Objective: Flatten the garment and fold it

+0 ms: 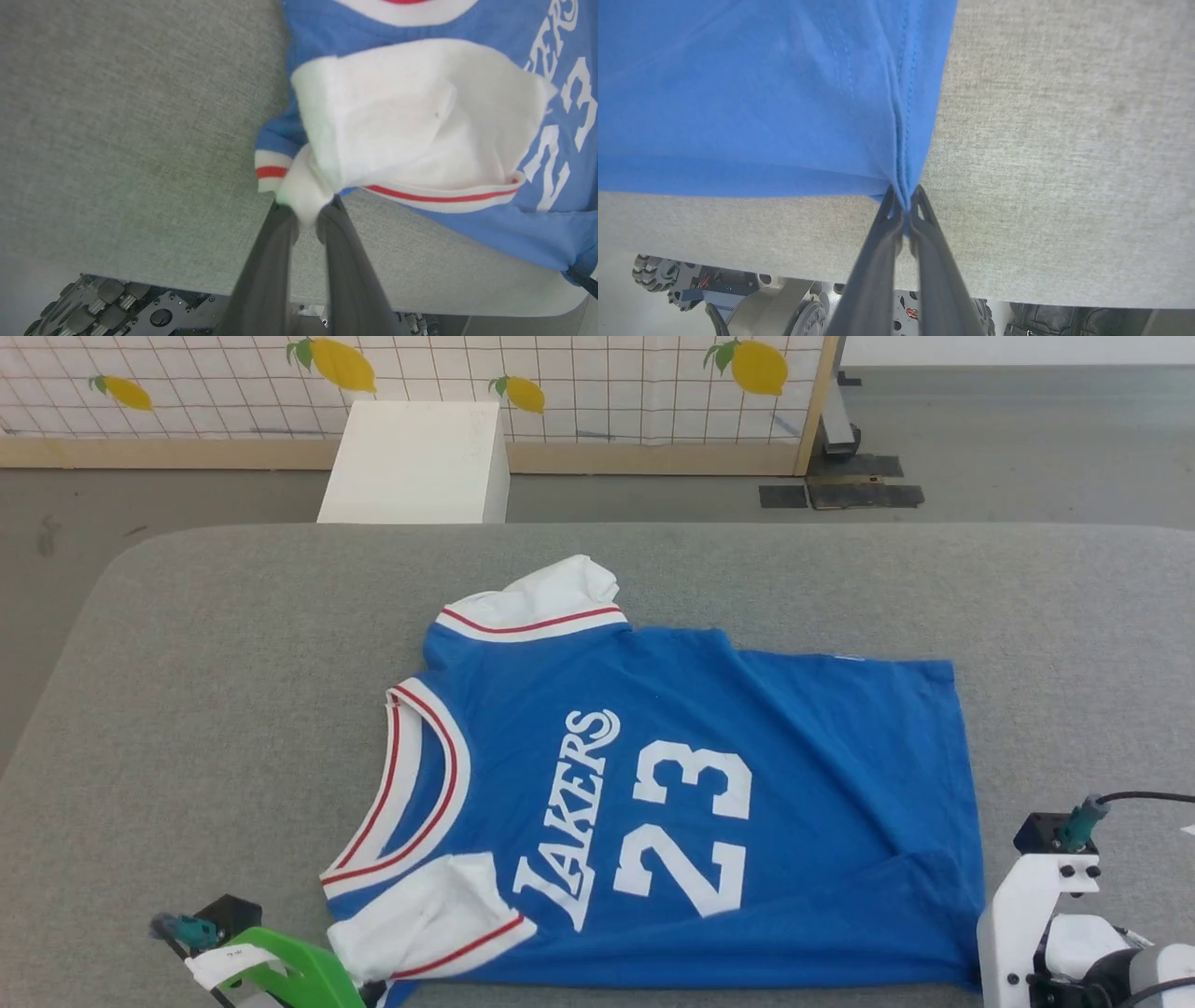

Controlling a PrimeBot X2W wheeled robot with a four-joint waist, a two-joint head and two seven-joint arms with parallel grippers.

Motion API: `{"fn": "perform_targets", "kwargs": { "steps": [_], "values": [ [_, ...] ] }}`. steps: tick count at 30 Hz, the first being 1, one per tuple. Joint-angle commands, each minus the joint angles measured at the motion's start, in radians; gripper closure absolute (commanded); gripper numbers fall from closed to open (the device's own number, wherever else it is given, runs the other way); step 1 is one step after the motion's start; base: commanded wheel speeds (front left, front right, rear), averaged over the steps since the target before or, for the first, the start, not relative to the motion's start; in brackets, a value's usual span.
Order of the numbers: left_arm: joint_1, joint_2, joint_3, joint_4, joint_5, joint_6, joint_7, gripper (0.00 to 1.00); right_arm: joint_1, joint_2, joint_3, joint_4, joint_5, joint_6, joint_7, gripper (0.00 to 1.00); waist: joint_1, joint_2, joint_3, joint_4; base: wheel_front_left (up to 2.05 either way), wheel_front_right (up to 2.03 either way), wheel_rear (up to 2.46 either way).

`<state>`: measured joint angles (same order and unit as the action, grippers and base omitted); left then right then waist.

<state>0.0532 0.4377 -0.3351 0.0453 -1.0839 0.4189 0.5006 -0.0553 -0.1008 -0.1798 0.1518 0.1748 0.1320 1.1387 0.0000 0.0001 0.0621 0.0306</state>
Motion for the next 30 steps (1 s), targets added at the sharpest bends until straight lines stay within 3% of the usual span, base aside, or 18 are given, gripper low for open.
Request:
{"fn": "perform_targets", "kwargs": {
  "steps": [1, 2, 3, 4, 5, 6, 21, 30],
  "values": [
    [-0.004, 0.001, 0.005, 0.016, -0.001, -0.002, 0.002, 1.0, 0.015, 0.001, -0.008, 0.009, -0.009, -0.001, -0.01, 1.0, 0.0, -0.0001, 0.002, -0.002, 0.0, 0.0, 0.0],
    [-0.01, 0.001, 0.005, 0.021, 0.0, -0.006, 0.0, 1.0, 0.014, 0.004, -0.009, 0.013, -0.009, -0.001, -0.017, 1.0, 0.0, -0.0001, 0.003, -0.003, 0.0, 0.0, 0.0],
    [-0.016, 0.0, 0.005, 0.025, 0.0, -0.01, 0.0, 0.91, 0.012, 0.006, -0.01, 0.018, -0.009, -0.001, -0.021, 1.0, 0.0, -0.0001, 0.004, -0.004, 0.0, 0.0, 0.0],
    [-0.024, -0.001, 0.006, 0.028, -0.001, -0.016, -0.002, 0.07, 0.01, 0.008, -0.011, 0.023, -0.007, -0.001, -0.025, 0.88, 0.0, -0.0001, 0.005, -0.005, 0.0, 0.0, 0.0],
    [-0.031, -0.001, 0.005, 0.03, 0.002, -0.019, -0.003, 0.0, 0.008, 0.01, -0.01, 0.026, -0.002, -0.001, -0.033, 0.25, 0.0, -0.0001, 0.004, -0.005, 0.0, 0.0, 0.0],
    [-0.036, 0.0, 0.005, 0.032, 0.003, -0.021, -0.003, 0.0, 0.006, 0.011, -0.009, 0.028, 0.0, -0.001, -0.037, 0.0, 0.0, -0.0001, 0.004, -0.006, 0.0, 0.0, 0.0],
    [-0.138, 0.073, 0.019, -0.074, 0.073, -0.025, -0.024, 0.0, -0.061, 0.017, -0.067, -0.047, 0.094, -0.001, -0.193, 0.0, 0.0, -0.0001, -0.047, -0.011, 0.0, 0.0, 0.0],
    [-0.169, 0.052, 0.059, -0.062, 0.167, -0.149, -0.302, 0.0, -0.098, 0.015, -0.104, -0.091, 0.11, -0.001, -0.496, 0.0, 0.0, -0.0001, -0.074, -0.022, 0.0, 0.0, 0.0]
  ]
}}
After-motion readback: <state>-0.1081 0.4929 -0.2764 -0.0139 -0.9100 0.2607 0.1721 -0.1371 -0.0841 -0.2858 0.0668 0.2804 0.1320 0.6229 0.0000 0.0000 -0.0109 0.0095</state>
